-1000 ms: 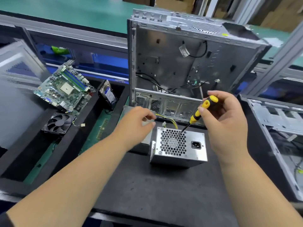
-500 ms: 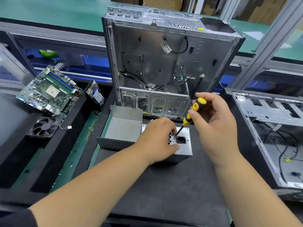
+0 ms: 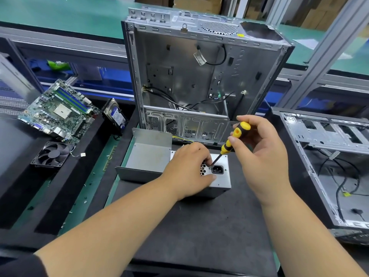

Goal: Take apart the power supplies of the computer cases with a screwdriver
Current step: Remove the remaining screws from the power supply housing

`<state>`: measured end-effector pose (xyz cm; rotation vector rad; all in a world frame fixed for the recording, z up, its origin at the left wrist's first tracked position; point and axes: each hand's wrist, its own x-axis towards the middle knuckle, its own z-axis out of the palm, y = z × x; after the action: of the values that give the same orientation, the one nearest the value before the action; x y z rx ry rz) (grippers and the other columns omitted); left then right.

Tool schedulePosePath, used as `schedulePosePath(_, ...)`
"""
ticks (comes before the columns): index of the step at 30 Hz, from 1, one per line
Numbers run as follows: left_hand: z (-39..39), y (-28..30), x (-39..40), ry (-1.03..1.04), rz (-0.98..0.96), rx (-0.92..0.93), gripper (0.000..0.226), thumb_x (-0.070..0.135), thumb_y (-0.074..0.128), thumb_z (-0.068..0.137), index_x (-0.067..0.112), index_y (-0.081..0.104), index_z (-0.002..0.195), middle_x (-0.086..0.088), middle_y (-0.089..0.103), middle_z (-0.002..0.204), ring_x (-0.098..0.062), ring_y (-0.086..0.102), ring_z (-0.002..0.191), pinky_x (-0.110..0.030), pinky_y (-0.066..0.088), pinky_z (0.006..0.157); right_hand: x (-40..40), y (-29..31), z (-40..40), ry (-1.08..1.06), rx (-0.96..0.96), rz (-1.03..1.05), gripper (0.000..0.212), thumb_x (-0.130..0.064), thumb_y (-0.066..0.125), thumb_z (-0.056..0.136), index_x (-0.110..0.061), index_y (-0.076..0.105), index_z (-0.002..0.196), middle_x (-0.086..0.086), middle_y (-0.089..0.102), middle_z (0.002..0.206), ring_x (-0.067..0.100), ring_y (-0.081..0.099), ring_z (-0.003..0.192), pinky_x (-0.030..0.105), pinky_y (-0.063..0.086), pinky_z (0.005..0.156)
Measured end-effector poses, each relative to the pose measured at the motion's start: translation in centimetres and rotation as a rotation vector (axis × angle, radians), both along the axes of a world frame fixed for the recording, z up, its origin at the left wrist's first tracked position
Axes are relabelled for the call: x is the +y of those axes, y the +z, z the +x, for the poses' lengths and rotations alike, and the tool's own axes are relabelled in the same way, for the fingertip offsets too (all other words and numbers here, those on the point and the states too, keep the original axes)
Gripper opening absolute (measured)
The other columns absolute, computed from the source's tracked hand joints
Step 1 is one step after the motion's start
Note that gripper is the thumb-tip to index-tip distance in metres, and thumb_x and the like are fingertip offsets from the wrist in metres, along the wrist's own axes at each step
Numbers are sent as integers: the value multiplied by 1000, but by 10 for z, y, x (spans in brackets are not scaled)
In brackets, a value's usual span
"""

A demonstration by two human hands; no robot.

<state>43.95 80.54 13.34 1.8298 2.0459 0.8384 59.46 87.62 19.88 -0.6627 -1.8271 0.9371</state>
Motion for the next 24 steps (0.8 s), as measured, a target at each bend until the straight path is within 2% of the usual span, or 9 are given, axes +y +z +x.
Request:
schedulePosePath(6,-1,-1,0,17,-3,-5,27,44,74,76,39,50,88,21,46,113,-9,42,110,-24,33,89,-1,-1,3,0,-22,3,40,-9,67,86,-31,61,119,0,63,104,18,67,99,29,57,84)
schedulePosePath(9,0,-1,0,14,-4,-3,27,43,74,76,38,50,88,20,47,115,-9,41,112,-24,31,93,0,0,3,57,-43,13,41,-6,63,87,-31,60,120,0,63,109,19,65,105,27,57,83)
schedulePosePath(13,0,-1,0,8,-3,1,28,43,74,75,39,49,85,19,48,114,-10,43,111,-25,32,94,-1,5,2,158,-137,73,41,-1,56,87,-25,60,121,-9,63,114,21,63,113,36,56,90)
schedulePosePath(15,0,-2,1,6,0,5,28,43,73,75,39,48,85,20,47,111,-10,43,109,-26,34,95,0,8,2,144,-206,187,37,-6,61,86,-23,61,120,-13,61,112,17,62,109,33,53,92)
schedulePosePath(17,0,-2,1,7,2,12,28,44,72,76,39,47,85,21,44,106,-9,41,105,-25,33,92,0,10,0,102,-231,280,32,-14,72,85,-20,64,116,-11,56,106,13,59,99,24,49,88)
schedulePosePath(20,0,-3,1,2,9,5,28,44,73,76,39,47,85,21,44,107,-9,41,107,-25,32,93,1,11,-2,33,-214,304,31,-14,82,81,-18,68,108,-5,52,100,13,55,91,19,46,82)
schedulePosePath(22,0,-3,1,-2,13,-2,28,44,74,76,39,48,85,20,46,112,-10,42,110,-25,32,94,1,11,-1,29,-212,317,32,-7,79,83,-20,67,110,-4,54,97,11,56,92,21,48,81)
schedulePosePath(24,0,-2,1,-2,12,-6,28,44,74,76,39,49,86,19,47,113,-10,42,110,-24,32,93,0,12,1,79,-207,254,39,-2,67,88,-24,62,119,-8,58,102,14,60,99,27,52,86)
